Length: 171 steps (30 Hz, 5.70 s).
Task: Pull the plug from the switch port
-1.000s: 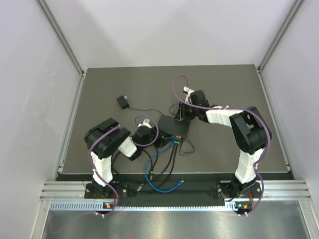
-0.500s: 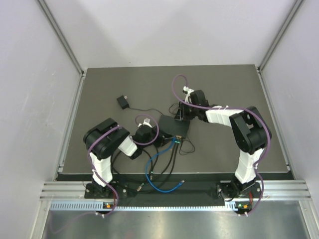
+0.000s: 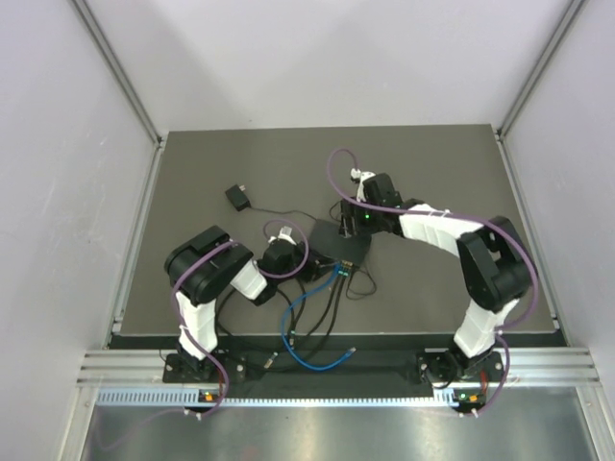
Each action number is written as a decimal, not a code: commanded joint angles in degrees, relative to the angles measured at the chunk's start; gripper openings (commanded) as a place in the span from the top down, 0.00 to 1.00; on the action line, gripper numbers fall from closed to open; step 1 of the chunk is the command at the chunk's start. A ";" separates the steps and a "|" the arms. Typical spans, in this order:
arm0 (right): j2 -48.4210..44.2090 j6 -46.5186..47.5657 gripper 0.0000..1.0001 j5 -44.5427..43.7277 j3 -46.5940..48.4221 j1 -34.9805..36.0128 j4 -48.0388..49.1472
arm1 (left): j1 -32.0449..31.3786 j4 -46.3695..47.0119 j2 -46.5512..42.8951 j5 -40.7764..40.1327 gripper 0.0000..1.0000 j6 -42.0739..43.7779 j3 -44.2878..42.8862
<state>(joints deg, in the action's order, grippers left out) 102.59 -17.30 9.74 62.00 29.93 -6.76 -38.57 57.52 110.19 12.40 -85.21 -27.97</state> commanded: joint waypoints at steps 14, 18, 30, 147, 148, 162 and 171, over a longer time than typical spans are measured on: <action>-13.38 6.66 0.64 -2.70 -3.55 3.29 -18.36 | 2.97 -7.68 4.77 -1.68 1.00 6.10 -1.48; -11.71 8.51 0.65 -6.56 -3.46 6.52 -16.79 | 3.15 -7.07 5.21 -0.72 1.00 6.11 -1.48; -7.23 3.86 0.72 -15.53 -3.55 13.13 -12.75 | 4.03 -9.79 5.56 0.87 1.00 6.11 -2.27; 0.33 -13.29 0.78 -10.09 -3.99 7.60 -5.80 | 45.77 -67.89 -9.21 -14.87 1.00 43.38 -44.89; 0.33 -13.11 0.78 -10.00 -3.90 7.51 -5.98 | 46.03 -66.23 -7.47 -14.95 1.00 43.81 -45.33; 0.51 -7.57 0.75 -7.10 -2.76 5.84 -5.89 | 52.80 -74.82 8.90 -11.10 0.74 47.59 -58.43; -3.70 -7.57 0.69 -5.43 -3.46 5.84 -6.68 | 52.89 -75.71 6.10 -7.49 0.34 45.92 -58.17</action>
<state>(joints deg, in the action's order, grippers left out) 101.25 -26.59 5.96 59.99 36.95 -11.44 14.46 -16.19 119.39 2.63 -39.00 -84.93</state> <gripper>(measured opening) 0.293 0.639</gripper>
